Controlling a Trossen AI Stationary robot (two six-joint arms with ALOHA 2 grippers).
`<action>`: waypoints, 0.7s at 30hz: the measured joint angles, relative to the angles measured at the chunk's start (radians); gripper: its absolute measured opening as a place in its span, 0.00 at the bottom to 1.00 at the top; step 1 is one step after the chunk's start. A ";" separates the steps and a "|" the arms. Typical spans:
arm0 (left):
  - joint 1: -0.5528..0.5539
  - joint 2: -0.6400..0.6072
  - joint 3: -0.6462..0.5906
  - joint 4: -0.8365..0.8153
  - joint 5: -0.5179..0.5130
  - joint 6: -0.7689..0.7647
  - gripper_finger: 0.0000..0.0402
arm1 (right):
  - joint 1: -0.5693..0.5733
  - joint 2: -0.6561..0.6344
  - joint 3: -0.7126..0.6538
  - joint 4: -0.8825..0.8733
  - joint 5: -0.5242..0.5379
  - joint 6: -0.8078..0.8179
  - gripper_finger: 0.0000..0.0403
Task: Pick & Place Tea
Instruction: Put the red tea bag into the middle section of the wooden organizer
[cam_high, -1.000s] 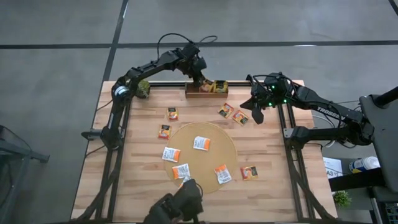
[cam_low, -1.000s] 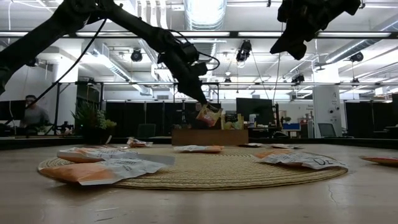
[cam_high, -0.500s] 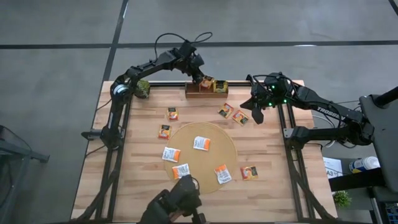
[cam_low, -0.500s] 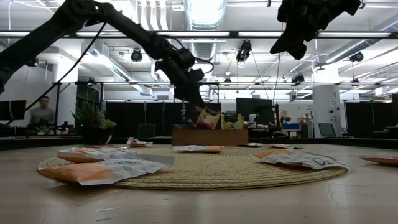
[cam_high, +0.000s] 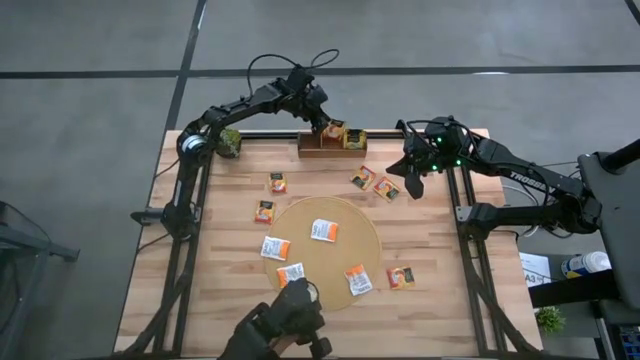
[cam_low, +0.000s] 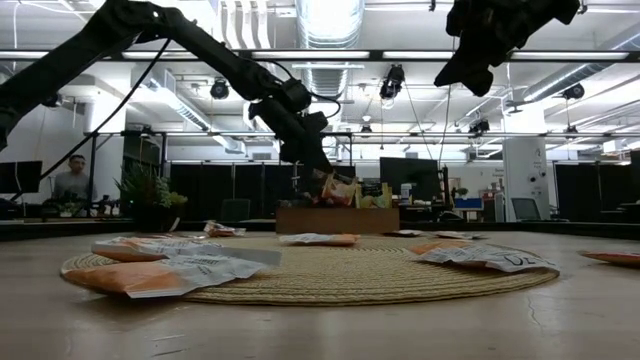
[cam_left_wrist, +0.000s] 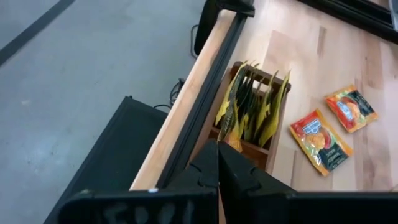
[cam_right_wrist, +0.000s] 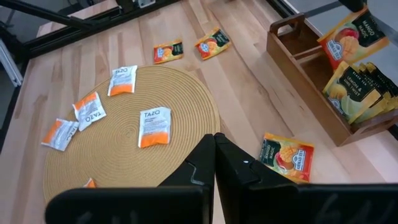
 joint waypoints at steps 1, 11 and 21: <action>0.001 0.000 0.000 0.000 0.001 0.000 0.00 | 0.000 0.000 0.000 0.000 0.000 0.002 0.02; 0.005 0.000 0.000 0.018 0.001 -0.003 0.00 | 0.000 0.000 0.000 0.000 0.000 0.002 0.02; 0.007 -0.015 -0.001 0.020 -0.004 -0.017 0.00 | 0.000 0.000 0.000 0.002 0.000 0.007 0.02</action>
